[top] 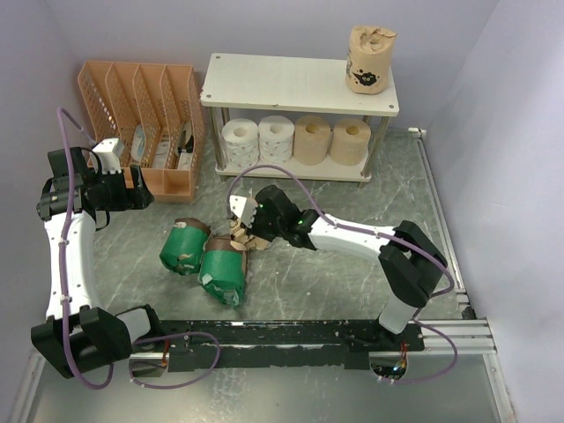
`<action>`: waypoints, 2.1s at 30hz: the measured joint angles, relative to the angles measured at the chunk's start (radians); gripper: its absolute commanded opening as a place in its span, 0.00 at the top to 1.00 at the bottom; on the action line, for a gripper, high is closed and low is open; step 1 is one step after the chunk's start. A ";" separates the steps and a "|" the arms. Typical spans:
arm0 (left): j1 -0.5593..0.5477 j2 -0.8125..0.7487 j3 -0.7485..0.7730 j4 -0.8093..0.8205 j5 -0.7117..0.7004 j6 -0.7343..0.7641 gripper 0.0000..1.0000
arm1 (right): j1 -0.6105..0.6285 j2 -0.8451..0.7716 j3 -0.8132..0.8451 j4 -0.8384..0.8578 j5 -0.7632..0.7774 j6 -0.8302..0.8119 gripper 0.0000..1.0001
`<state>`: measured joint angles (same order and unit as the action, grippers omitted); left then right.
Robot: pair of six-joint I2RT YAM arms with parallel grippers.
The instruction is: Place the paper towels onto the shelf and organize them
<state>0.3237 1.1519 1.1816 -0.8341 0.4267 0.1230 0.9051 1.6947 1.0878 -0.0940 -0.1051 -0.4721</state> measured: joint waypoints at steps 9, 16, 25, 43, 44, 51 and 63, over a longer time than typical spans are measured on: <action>0.000 0.000 0.000 0.000 0.000 0.000 0.06 | 0.003 -0.173 -0.109 0.024 0.035 0.356 1.00; 0.000 0.000 0.000 0.000 0.002 0.000 0.07 | -0.011 -0.147 0.081 -0.094 0.088 0.687 1.00; 0.000 0.000 0.000 0.000 0.002 0.000 0.07 | -0.063 -0.036 0.224 -0.230 0.025 1.002 1.00; 0.000 0.000 0.000 -0.002 0.002 0.000 0.06 | -0.317 -0.286 0.235 -0.045 -0.177 1.687 1.00; 0.000 0.000 0.000 -0.002 0.002 0.000 0.06 | -0.317 -0.289 0.269 -0.037 -0.166 1.703 1.00; 0.000 0.000 0.000 -0.003 0.005 0.000 0.07 | -0.363 -0.287 0.536 -0.054 -0.052 1.783 1.00; 0.000 -0.005 0.000 -0.004 0.006 0.000 0.06 | -0.492 -0.284 0.557 -0.163 0.307 1.890 1.00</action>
<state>0.3237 1.1469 1.1816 -0.8379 0.4328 0.1230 0.4129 1.4109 1.6451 -0.2569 0.2016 1.4181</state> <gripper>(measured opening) 0.936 0.050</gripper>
